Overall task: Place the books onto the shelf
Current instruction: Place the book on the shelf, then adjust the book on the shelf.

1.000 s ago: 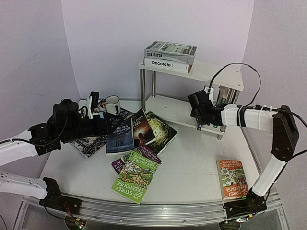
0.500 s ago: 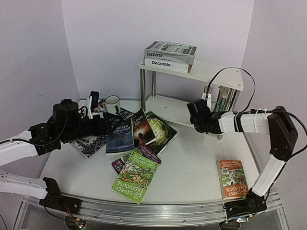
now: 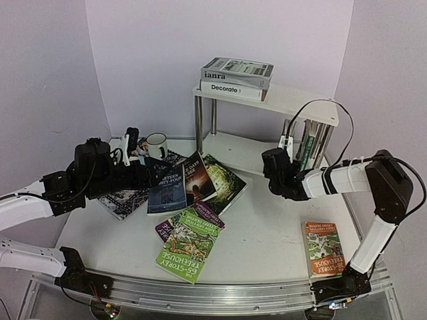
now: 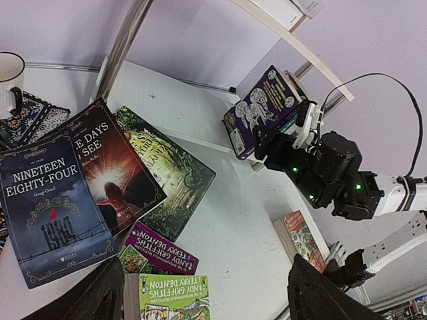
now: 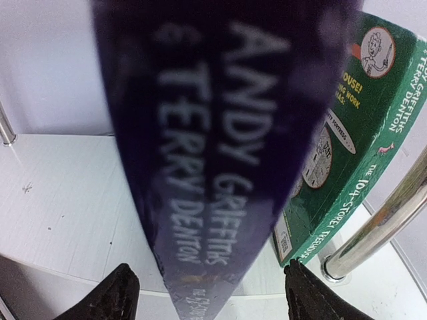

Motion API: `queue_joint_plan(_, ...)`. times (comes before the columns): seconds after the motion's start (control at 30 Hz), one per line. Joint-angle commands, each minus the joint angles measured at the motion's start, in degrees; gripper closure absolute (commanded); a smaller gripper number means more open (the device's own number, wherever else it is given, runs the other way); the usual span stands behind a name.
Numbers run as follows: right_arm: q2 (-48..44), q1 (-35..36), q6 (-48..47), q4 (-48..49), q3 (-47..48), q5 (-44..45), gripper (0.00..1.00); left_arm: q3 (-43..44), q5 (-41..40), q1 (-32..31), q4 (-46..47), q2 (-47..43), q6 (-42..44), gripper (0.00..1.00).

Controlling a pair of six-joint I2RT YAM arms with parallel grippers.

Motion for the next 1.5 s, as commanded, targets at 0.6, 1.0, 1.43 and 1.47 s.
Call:
queue_joint_plan(0.6,8.3,2.4,-12.5,26.4,-4.0,9.4,0.41,1.8,-1.0,0.0,-0.2,2.0,2.5,0.14)
queue_joint_plan(1.0,9.9,2.3,-14.4,26.8,-1.2,11.7,0.55,2.0,-1.8,0.0,-0.6,2.1,3.0,0.14)
queue_joint_plan(1.43,9.8,0.9,-15.5,26.7,-0.6,11.5,0.66,3.1,-2.2,0.0,-0.6,4.1,3.8,0.14)
queue_joint_plan(1.47,9.8,0.8,-15.6,26.7,-0.5,11.5,0.66,3.1,-2.2,0.0,-0.6,4.2,3.8,0.14)
